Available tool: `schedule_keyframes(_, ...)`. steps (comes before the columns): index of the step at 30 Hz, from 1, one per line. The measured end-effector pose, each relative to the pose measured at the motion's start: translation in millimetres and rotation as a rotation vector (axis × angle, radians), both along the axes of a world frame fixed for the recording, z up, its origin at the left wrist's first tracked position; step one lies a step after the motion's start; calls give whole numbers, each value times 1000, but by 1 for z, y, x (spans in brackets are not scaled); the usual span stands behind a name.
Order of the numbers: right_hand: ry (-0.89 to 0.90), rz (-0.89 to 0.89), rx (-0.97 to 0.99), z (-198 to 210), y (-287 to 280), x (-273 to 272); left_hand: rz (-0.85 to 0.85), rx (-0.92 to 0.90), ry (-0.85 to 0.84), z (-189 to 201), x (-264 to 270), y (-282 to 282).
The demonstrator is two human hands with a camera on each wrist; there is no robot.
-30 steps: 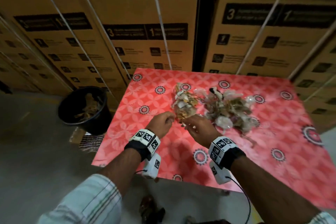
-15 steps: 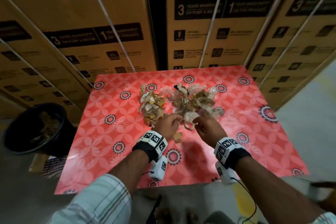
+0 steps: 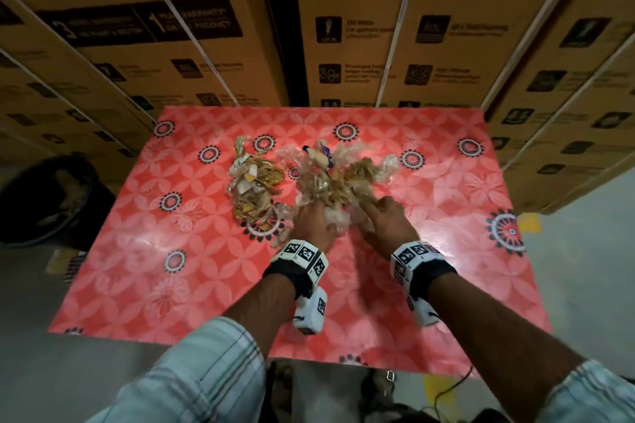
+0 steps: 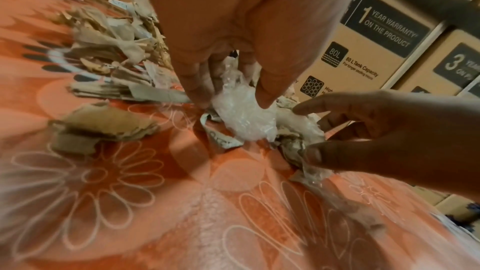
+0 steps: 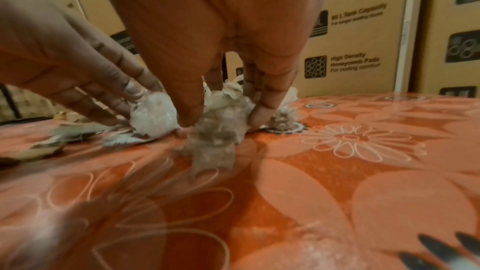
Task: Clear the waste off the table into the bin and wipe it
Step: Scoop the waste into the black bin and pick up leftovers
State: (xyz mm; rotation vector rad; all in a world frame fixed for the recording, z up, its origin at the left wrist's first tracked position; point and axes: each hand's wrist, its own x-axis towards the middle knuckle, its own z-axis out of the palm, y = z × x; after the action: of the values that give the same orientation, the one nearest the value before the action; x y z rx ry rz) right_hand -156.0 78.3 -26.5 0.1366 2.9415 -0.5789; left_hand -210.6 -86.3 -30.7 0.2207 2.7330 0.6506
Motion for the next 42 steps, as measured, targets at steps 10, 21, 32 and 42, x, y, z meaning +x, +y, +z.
schedule_keyframes(10, -76, 131, -191, -10, 15, 1, 181, 285, -128, -3, 14, 19)
schedule_keyframes(21, 13, 181, -283, 0, 20, 3, 172, 385, -110, 6, 23, 32)
schedule_keyframes(32, -65, 332, -15, 71, 53, -25, -61, 340, 214, 57, 5, 22)
schedule_keyframes(42, 110, 529, 61, 126, 54, -50, -158, 375, -80, 95, -22, 36)
